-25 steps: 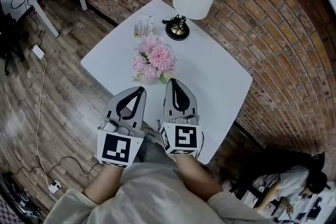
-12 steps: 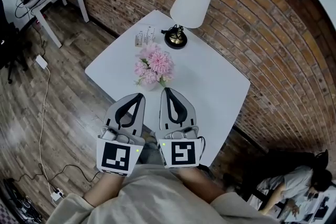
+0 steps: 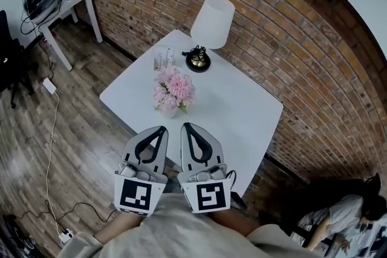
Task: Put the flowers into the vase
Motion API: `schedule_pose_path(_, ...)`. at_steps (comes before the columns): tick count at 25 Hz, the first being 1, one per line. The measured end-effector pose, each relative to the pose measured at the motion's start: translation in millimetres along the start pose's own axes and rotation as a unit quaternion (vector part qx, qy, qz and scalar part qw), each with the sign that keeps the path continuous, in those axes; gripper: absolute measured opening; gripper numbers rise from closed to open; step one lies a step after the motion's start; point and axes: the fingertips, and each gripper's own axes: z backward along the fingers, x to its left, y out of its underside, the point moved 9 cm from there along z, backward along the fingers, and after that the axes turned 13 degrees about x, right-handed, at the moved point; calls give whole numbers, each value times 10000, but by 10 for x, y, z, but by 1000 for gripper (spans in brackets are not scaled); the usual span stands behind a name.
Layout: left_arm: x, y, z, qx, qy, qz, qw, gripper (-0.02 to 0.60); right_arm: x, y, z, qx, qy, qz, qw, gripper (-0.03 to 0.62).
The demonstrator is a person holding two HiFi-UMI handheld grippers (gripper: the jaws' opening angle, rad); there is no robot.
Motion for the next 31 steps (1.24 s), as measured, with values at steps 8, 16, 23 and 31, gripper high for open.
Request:
schedule_pose_path(8, -81, -27, 0, 95, -28, 51, 9999, 3, 36, 20, 103, 225, -367, 83, 9990, 6)
schedule_pose_path(16, -156, -27, -55, 30, -136, 31, 9999, 3, -40, 40, 123, 223, -389, 104, 9989, 6)
schedule_pose_path(23, -219, -17, -92, 28, -202, 16, 9998, 3, -79, 73, 131, 280, -459, 97, 9985, 6)
schedule_pose_path(31, -212, -32, -140, -21, -261, 92, 9996, 3, -134, 129, 81, 371, -529, 170, 9978, 6)
